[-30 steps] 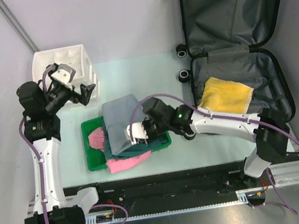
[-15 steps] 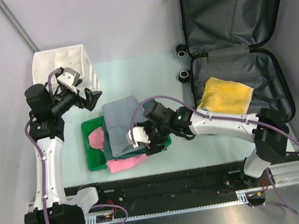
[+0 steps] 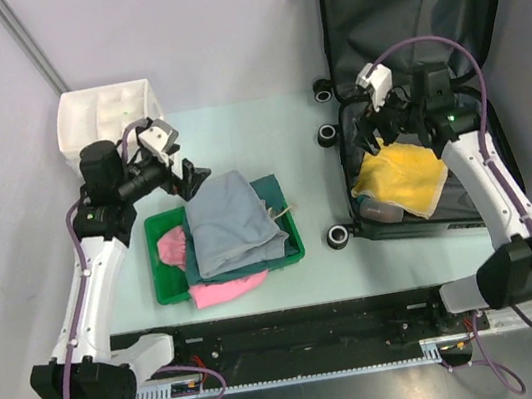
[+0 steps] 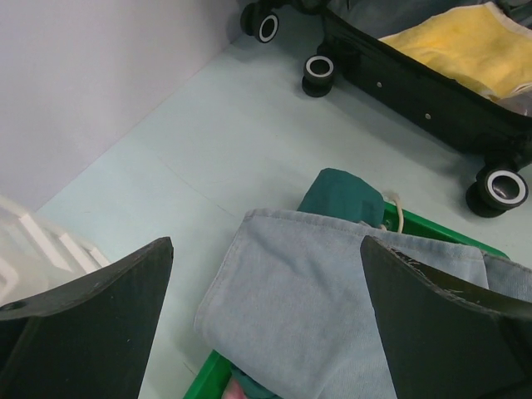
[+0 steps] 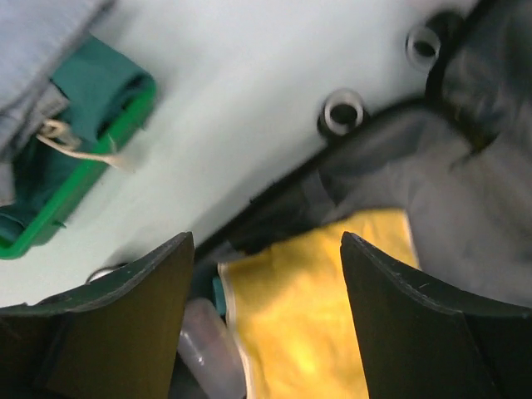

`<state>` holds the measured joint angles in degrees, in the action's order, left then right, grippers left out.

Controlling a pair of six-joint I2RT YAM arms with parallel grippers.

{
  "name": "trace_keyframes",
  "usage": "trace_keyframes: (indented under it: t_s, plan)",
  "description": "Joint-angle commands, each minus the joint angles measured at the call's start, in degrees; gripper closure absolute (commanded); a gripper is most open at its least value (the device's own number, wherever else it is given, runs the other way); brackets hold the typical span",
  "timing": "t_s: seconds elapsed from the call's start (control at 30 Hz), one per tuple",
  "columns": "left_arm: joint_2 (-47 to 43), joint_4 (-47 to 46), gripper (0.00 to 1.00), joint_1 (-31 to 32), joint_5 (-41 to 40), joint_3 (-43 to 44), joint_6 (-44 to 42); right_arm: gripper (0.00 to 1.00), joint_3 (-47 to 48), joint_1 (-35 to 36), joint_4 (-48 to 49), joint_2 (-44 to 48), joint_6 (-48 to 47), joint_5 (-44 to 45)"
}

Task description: Open, take out, and arrange the luggage

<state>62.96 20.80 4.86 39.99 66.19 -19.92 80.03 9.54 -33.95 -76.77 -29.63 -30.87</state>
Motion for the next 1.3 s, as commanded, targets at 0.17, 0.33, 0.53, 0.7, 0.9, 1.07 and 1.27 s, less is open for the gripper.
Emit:
trace_keyframes:
  t_s: [0.17,0.33,0.53,0.7,0.9,1.07,1.27]
  plan:
    - [2.4,0.1,0.00,2.1,-3.1,3.8,1.7,0.26,-5.1,-5.2,-6.8,-10.7,2.7,5.9]
    - [2.3,0.1,0.01,2.6,-3.8,3.6,1.8,0.27,-6.5,-4.4,-3.5,-15.7,7.6,9.5]
    - [2.9,0.1,0.01,2.7,-3.9,3.4,1.4,0.27,-10.2,-1.8,-0.7,-20.4,7.0,11.2]
    - [3.0,0.1,0.00,2.7,-4.0,3.5,1.1,0.23,-12.2,-2.4,1.1,-24.6,7.2,10.8]
    - [3.0,0.1,0.00,2.7,-4.3,3.4,1.0,0.47,-12.6,-5.1,2.0,-25.2,6.5,11.4]
    - [3.3,0.0,0.01,2.7,-4.0,3.9,1.2,0.74,-12.2,-8.9,2.1,-17.5,5.5,7.9]
    - [3.7,0.1,0.01,2.8,-3.6,4.6,1.9,0.79,-10.9,-15.8,2.4,-10.6,6.5,-0.3]
